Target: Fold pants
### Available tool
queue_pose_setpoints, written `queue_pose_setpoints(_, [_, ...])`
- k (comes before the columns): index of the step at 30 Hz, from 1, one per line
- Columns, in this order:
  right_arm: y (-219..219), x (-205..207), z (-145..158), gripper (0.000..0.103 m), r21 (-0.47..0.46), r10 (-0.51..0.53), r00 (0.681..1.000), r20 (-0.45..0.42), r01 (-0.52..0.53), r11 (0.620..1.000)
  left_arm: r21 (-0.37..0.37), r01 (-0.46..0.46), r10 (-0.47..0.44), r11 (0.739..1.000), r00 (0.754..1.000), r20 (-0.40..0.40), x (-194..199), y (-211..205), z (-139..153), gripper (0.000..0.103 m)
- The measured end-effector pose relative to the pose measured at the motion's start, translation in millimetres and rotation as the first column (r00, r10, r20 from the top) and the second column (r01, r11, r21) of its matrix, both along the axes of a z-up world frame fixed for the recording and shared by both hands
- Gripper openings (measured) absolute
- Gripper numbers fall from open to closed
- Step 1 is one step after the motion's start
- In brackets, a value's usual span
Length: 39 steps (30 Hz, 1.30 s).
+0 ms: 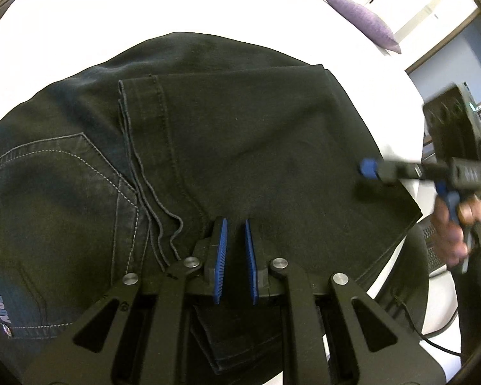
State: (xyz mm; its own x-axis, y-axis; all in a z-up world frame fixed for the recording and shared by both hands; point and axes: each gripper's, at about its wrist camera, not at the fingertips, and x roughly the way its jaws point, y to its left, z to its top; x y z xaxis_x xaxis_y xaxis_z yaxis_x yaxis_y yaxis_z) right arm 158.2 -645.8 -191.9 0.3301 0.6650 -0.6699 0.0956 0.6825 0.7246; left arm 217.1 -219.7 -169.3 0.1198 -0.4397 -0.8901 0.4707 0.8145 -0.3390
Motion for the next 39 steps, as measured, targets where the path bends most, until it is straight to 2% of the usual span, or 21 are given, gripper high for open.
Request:
queue_pose_setpoints(11, [14.6,-54.5,6.6,0.043,-0.009,-0.026,0.999,-0.038,0.025,1.0,-0.006,-0.005,0.005,1.0,1.0,0.011,-8.8,5.0,1.2,0.011])
queue_pose_setpoints(14, [16.4,-67.7,16.9,0.045,-0.091,0.007,0.998,-0.056,-0.012,0.996,-0.011,-0.004,0.005,1.0,1.0,0.013,-9.8,5.5,1.1,0.011])
queue_pose_setpoints(16, [16.2,-73.4,23.6,0.047,-0.186,0.027,0.997,-0.077,-0.041,0.982,-0.015,-0.004,0.005,1.0,1.0,0.012,-10.1,5.6,1.0,0.011])
queue_pose_setpoints(18, [10.8,-75.0,35.2,0.047,-0.224,0.028,0.998,-0.062,-0.041,0.974,-0.018,-0.004,0.004,1.0,1.0,0.012,-10.5,5.9,0.8,0.011])
queue_pose_setpoints(21, [0.0,-65.3,62.1,0.047,-0.205,0.002,0.999,0.033,0.005,0.979,-0.017,-0.005,0.006,1.0,1.0,0.017,-11.6,5.7,0.9,0.011])
queue_pose_setpoints(24, [2.0,-36.1,76.5,0.051,-0.138,-0.019,0.992,0.127,0.036,0.99,-0.022,-0.017,0.018,1.0,0.999,0.026,-14.0,7.4,1.6,0.011])
queue_pose_setpoints(25, [4.8,-22.1,74.8,0.051,-0.127,-0.029,0.991,0.13,0.046,0.991,-0.027,-0.022,0.023,0.999,0.999,0.034,-15.7,8.8,1.5,0.011])
queue_pose_setpoints(27, [14.4,3.7,70.4,0.052,-0.189,-0.039,0.997,0.066,0.051,0.981,-0.036,-0.025,0.027,0.999,0.999,0.047,-18.9,10.5,1.2,0.011])
queue_pose_setpoints(28, [19.8,13.6,71.9,0.052,-0.193,-0.041,0.997,0.068,0.053,0.98,-0.04,-0.028,0.03,0.999,0.998,0.048,-19.7,11.4,1.1,0.011])
queue_pose_setpoints(31, [30.2,30.8,74.4,0.054,-0.125,-0.056,0.992,0.109,0.07,0.99,-0.058,-0.042,0.044,0.997,0.998,0.047,-21.7,14.3,-0.4,0.011])
queue_pose_setpoints(33, [33.1,44.1,59.3,0.056,-0.053,-0.093,0.991,0.099,0.099,0.994,-0.077,-0.05,0.054,0.996,0.997,0.055,-24.3,17.7,-1.5,0.011])
queue_pose_setpoints(36, [42.1,70.8,11.5,0.056,0.048,-0.151,0.988,-0.013,0.152,0.987,-0.104,-0.06,0.066,0.993,0.996,0.057,-28.1,24.2,-3.1,0.011])
queue_pose_setpoints(38, [53.2,86.4,-21.7,0.055,0.13,-0.141,0.988,-0.062,0.148,0.98,-0.104,-0.057,0.063,0.993,0.996,0.061,-30.5,26.6,-3.3,0.011])
queue_pose_setpoints(39, [55.6,91.3,-35.9,0.047,0.13,-0.152,0.985,-0.082,0.161,0.978,-0.098,-0.053,0.06,0.994,0.996,0.064,-31.7,27.3,-3.2,0.011])
